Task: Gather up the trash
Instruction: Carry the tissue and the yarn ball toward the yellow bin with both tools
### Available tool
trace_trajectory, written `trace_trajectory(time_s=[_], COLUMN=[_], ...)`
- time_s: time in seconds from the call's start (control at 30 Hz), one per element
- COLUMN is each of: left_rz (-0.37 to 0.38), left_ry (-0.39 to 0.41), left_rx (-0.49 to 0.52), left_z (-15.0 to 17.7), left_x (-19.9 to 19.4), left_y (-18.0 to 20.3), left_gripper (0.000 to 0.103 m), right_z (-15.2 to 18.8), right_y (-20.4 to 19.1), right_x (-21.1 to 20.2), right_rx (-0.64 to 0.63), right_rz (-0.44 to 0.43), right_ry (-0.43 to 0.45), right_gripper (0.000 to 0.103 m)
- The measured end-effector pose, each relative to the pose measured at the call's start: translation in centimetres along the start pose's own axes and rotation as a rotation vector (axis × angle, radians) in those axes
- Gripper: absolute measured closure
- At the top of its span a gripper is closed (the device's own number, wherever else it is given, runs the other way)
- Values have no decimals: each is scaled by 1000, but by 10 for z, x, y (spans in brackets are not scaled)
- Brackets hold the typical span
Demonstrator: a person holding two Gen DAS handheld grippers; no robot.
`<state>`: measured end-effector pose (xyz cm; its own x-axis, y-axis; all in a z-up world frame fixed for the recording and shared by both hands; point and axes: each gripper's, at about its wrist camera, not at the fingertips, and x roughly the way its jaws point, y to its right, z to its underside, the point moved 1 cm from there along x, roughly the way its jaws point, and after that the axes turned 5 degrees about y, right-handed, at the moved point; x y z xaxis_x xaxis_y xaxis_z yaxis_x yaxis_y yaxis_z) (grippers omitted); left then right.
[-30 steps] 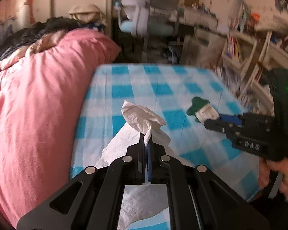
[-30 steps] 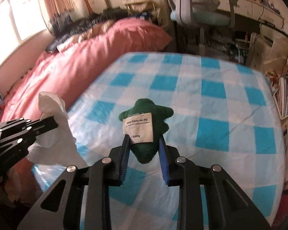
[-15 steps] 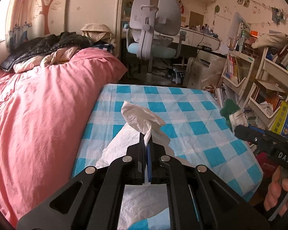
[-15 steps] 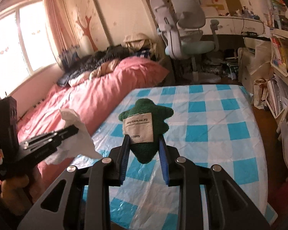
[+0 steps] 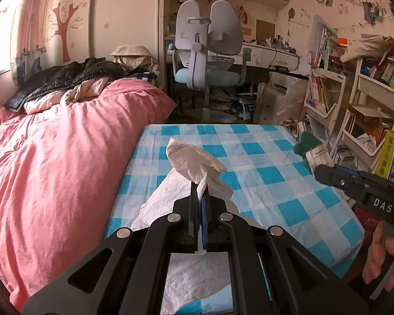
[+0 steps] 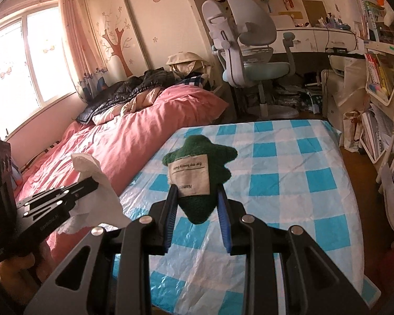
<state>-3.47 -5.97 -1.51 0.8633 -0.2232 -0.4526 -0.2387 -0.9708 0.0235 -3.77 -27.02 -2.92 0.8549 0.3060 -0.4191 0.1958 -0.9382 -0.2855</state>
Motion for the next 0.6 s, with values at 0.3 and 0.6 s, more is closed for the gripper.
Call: trace_trajectory(time_s=[0.3,0.6], left_rz=[-6,-12], left_ry=[19,20], left_rx=[-10,-15], left_z=[-1,4], left_x=[-6,-14], left_y=[-2,-6], left_gripper=[100,100], right_z=[8,16], right_y=[-9,-14], right_x=[-4,-15], right_rx=[-27,-25], right_rz=[-15,-19], right_ry=[-1,14], right_gripper=[73,73])
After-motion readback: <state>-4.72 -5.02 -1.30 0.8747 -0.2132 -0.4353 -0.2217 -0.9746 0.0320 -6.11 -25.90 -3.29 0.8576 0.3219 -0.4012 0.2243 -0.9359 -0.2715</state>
